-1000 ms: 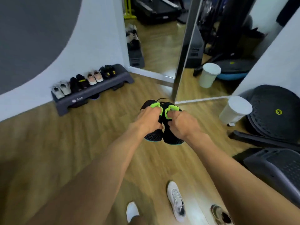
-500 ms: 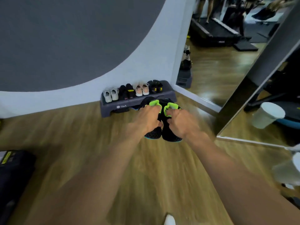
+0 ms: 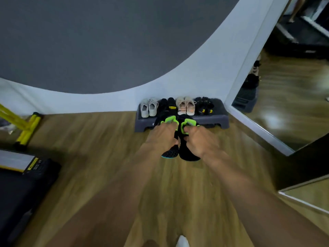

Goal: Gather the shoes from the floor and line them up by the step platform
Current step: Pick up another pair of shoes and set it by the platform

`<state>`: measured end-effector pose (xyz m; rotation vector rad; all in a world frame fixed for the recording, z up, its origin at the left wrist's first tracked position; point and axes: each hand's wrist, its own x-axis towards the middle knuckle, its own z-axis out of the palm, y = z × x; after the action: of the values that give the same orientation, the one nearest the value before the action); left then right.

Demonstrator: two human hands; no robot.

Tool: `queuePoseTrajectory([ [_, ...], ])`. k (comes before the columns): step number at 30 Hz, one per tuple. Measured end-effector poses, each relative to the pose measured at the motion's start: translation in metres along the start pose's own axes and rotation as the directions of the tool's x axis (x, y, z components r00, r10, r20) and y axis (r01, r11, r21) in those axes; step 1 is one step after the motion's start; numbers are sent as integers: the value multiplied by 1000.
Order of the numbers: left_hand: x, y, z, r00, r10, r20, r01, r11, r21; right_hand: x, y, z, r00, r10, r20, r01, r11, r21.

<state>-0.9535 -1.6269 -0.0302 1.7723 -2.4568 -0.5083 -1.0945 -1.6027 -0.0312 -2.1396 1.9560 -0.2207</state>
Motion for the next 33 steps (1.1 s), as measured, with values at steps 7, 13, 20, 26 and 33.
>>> queuePoseTrajectory([
  [7,77,-76,6,998,-56,19,56,998,-12,105,-24,28,988,-95,121,94,995,13],
  [13,139,-152,31,995,-45,88,48,998,-31,191,-43,78,952,-125,281,110,992,68],
  [20,219,-225,82,956,-118,270,120,993,7,284,-33,153,817,-146,558,51,982,181],
  [26,300,-280,147,909,-144,390,172,985,-35,372,-12,244,760,-153,632,44,982,185],
  [33,376,-369,261,869,-208,448,293,948,-128,451,9,394,798,-186,573,101,979,177],
])
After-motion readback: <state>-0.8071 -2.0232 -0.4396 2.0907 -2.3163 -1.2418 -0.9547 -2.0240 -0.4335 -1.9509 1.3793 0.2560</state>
